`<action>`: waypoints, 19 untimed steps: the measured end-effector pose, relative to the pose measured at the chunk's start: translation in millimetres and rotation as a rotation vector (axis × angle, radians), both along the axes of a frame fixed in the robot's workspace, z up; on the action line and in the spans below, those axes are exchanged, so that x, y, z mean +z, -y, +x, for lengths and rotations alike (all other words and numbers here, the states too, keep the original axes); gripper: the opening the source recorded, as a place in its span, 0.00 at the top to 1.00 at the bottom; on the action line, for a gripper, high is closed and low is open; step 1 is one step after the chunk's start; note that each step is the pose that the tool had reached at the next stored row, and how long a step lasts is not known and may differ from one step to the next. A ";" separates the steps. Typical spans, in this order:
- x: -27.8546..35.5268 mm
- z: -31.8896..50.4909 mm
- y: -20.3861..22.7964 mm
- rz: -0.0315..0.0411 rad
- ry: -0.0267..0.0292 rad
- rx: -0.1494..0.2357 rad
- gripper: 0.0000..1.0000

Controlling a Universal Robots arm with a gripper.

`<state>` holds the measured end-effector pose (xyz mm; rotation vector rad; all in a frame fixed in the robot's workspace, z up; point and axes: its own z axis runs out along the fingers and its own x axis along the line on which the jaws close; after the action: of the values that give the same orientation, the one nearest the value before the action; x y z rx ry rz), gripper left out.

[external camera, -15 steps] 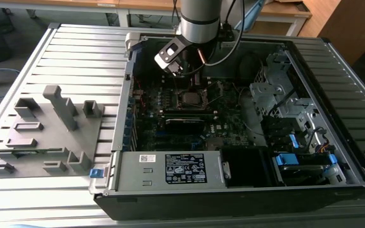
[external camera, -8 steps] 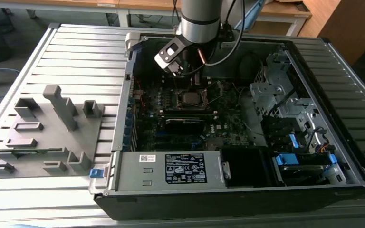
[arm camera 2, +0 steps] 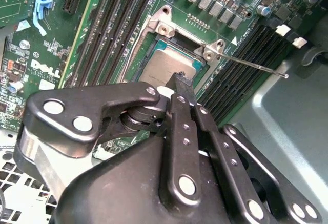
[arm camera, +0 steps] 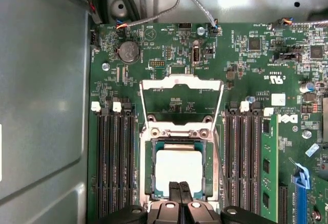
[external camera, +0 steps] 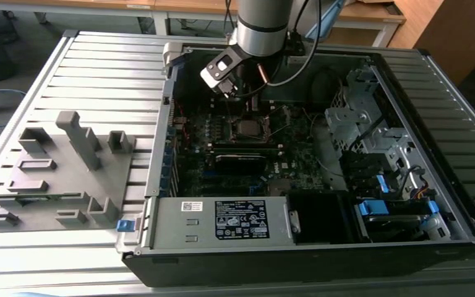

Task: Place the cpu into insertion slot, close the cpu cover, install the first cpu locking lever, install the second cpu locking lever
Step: 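Place the cpu into insertion slot, then close the cpu cover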

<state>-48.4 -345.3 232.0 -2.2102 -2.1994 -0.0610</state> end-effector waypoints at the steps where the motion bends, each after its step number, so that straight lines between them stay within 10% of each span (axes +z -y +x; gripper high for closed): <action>1: -0.1 0.8 0.0 0.0001 0.0001 0.000 0.89; 19: 1.3 4.1 0.0 -0.0004 -0.0002 0.000 0.89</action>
<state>-44.3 -345.3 233.4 -2.2104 -2.1993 -0.0604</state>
